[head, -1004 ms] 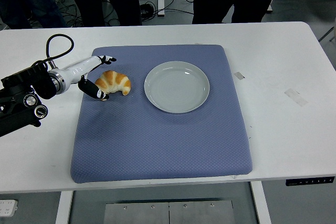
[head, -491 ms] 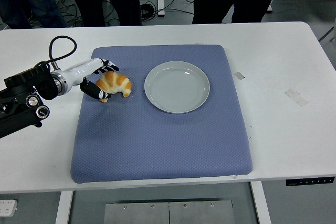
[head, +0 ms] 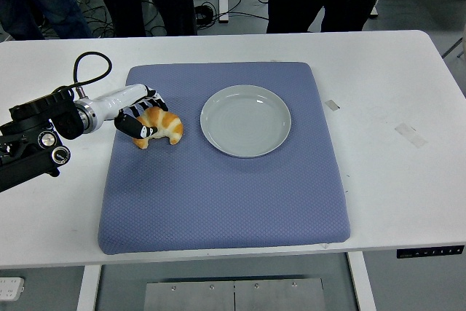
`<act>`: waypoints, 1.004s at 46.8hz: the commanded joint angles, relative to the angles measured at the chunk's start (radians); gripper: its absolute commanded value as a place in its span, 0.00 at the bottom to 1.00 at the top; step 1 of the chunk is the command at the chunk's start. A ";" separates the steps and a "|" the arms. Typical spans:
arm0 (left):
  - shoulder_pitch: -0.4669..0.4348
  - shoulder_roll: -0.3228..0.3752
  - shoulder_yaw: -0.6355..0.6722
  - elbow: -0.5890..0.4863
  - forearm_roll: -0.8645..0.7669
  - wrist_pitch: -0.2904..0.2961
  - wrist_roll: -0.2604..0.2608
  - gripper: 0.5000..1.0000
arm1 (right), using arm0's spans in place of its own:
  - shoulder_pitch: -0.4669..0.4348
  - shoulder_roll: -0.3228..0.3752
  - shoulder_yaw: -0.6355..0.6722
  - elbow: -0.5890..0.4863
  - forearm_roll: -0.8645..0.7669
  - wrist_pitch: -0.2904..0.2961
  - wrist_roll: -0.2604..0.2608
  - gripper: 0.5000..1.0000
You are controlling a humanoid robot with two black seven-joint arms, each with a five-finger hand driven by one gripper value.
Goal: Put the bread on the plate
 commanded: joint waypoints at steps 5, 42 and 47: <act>-0.001 0.001 -0.001 0.000 0.001 -0.013 0.000 0.00 | 0.000 0.000 0.000 0.000 0.000 0.000 0.001 1.00; -0.143 -0.126 -0.042 0.041 -0.034 -0.064 0.002 0.00 | 0.000 0.000 0.000 0.000 0.000 0.000 0.000 1.00; -0.144 -0.187 -0.041 0.088 -0.031 -0.064 0.001 0.00 | 0.000 0.000 0.000 0.000 0.000 0.000 0.000 1.00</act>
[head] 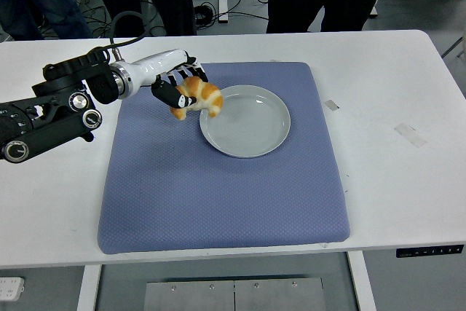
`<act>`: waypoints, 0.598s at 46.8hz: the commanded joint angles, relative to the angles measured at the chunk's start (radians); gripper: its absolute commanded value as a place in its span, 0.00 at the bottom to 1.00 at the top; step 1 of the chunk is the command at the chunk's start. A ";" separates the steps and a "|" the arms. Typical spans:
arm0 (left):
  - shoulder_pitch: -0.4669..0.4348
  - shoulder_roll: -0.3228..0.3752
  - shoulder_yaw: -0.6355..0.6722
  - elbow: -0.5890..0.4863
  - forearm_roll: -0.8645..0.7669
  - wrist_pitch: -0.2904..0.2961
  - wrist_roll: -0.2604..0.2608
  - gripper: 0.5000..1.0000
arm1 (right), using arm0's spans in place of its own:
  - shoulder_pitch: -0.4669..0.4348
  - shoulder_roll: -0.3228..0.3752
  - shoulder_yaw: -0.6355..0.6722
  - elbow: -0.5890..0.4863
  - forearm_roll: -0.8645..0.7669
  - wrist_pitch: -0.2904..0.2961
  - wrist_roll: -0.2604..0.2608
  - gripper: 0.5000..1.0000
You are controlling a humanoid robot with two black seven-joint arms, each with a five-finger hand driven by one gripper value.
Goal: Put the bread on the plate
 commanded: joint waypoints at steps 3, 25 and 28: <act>-0.005 -0.077 0.001 0.055 0.012 0.001 0.000 0.00 | 0.000 0.000 0.000 0.000 0.000 0.000 0.001 1.00; -0.002 -0.229 0.018 0.136 0.042 -0.001 -0.006 0.02 | 0.000 0.000 0.000 0.000 0.000 0.000 0.001 1.00; 0.000 -0.227 0.019 0.139 0.041 -0.001 -0.006 0.11 | 0.000 0.000 0.000 0.000 0.000 0.000 0.000 1.00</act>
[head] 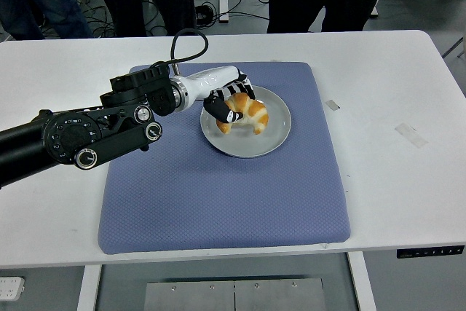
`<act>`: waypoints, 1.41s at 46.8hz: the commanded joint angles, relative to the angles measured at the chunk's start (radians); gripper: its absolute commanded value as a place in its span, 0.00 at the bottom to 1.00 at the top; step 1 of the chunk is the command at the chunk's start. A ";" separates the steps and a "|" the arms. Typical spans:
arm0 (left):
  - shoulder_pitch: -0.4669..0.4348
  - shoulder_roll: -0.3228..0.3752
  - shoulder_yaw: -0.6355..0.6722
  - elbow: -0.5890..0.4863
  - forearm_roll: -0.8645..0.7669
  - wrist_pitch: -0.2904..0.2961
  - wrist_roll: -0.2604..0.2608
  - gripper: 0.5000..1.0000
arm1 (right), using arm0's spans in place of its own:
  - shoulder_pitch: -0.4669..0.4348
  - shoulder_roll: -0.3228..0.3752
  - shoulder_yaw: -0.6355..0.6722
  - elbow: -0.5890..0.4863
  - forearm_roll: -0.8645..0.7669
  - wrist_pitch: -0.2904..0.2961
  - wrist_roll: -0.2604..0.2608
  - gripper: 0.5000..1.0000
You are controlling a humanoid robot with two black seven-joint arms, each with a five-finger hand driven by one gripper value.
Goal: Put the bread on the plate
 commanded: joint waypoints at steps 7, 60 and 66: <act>-0.004 0.006 0.000 0.006 -0.003 0.002 0.000 0.11 | 0.000 0.000 0.000 0.000 0.000 0.000 -0.001 1.00; -0.090 0.164 -0.156 0.011 -0.296 0.032 -0.057 0.72 | 0.000 0.000 0.000 0.000 0.000 0.000 0.001 1.00; -0.082 0.195 -0.207 0.014 -0.367 0.032 -0.098 0.72 | 0.000 0.000 0.000 0.000 0.000 0.000 0.001 1.00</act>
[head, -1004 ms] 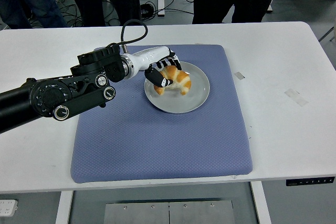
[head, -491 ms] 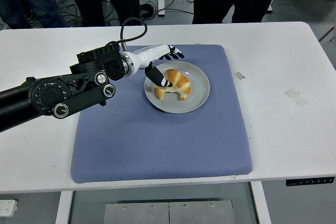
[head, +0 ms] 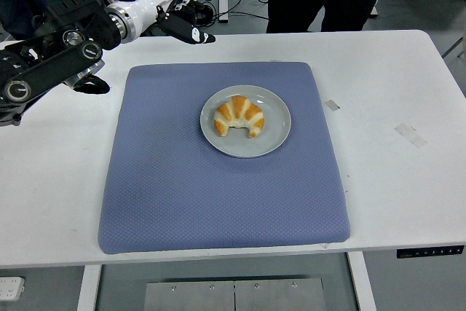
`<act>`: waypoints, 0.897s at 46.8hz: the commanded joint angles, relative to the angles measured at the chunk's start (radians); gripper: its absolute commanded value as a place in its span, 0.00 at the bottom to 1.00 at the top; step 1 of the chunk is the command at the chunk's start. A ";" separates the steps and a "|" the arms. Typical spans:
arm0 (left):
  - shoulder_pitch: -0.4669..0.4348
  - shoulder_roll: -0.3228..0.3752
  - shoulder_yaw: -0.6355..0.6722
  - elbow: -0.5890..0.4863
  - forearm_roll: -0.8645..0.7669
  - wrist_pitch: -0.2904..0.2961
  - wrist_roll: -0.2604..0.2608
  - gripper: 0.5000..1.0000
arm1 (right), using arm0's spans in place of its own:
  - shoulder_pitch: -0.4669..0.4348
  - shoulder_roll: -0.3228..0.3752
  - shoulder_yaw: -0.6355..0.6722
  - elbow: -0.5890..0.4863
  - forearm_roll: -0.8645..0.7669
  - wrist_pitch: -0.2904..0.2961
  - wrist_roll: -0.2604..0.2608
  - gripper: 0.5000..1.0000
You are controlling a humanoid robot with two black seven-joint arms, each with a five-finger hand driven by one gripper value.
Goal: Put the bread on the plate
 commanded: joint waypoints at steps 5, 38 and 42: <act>0.003 0.052 -0.021 0.032 -0.085 0.001 -0.024 0.72 | 0.000 0.000 0.000 0.000 0.000 0.000 0.000 1.00; 0.141 0.190 -0.060 0.231 -0.337 -0.029 -0.222 0.77 | 0.008 0.000 0.000 0.030 0.000 0.002 0.000 1.00; 0.152 0.192 -0.060 0.237 -0.337 -0.040 -0.227 0.78 | 0.015 0.000 0.002 0.049 0.000 0.002 0.000 1.00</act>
